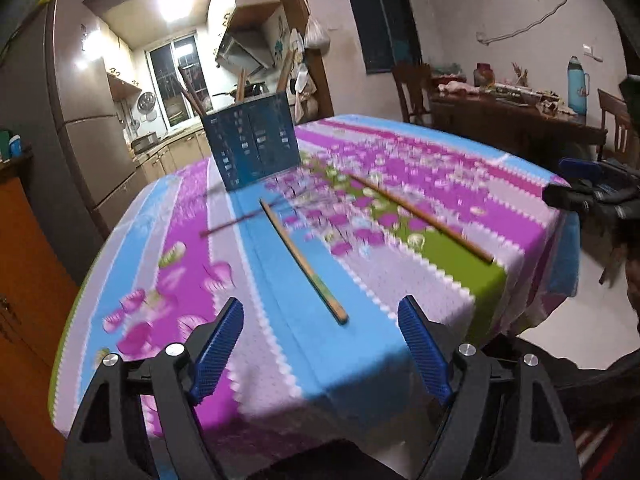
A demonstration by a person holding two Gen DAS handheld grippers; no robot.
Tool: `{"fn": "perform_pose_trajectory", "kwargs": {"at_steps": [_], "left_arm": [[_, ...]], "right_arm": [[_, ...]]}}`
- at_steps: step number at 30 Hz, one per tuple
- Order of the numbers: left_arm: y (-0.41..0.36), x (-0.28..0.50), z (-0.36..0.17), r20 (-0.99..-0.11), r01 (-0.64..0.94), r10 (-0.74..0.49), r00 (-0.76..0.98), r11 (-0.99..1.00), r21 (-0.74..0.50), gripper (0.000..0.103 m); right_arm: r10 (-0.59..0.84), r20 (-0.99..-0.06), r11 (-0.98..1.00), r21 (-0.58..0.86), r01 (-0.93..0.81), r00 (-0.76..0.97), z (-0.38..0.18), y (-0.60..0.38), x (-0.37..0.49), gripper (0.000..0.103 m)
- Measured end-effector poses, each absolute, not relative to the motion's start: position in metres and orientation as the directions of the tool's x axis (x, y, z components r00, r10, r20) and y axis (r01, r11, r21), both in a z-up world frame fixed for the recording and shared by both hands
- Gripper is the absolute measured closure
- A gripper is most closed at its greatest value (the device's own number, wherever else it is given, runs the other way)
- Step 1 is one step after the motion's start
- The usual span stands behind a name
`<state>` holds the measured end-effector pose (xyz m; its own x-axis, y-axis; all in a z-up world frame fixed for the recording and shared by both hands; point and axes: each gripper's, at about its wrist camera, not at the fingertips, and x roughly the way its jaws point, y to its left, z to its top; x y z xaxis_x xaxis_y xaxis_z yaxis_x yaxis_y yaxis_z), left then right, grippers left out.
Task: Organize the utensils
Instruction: 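Bring both open tools back down over the last two chopsticks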
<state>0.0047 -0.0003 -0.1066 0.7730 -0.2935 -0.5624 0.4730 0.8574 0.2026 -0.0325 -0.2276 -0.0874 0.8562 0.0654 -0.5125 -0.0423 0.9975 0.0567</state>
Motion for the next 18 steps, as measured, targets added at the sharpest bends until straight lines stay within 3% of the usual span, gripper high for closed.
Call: {"fn": "perform_pose_trajectory", "kwargs": {"at_steps": [7, 18], "left_arm": [[-0.006, 0.015, -0.122, -0.569, 0.465, -0.311, 0.761, 0.873, 0.145, 0.045], [-0.015, 0.023, -0.133, -0.562, 0.469, -0.321, 0.762, 0.873, 0.137, 0.051]], "right_arm": [[0.166, -0.536, 0.985, 0.049, -0.166, 0.828, -0.111, -0.202, -0.034, 0.041], [0.241, -0.561, 0.965, 0.053, -0.256, 0.792, -0.125, -0.188, -0.017, 0.075]]}}
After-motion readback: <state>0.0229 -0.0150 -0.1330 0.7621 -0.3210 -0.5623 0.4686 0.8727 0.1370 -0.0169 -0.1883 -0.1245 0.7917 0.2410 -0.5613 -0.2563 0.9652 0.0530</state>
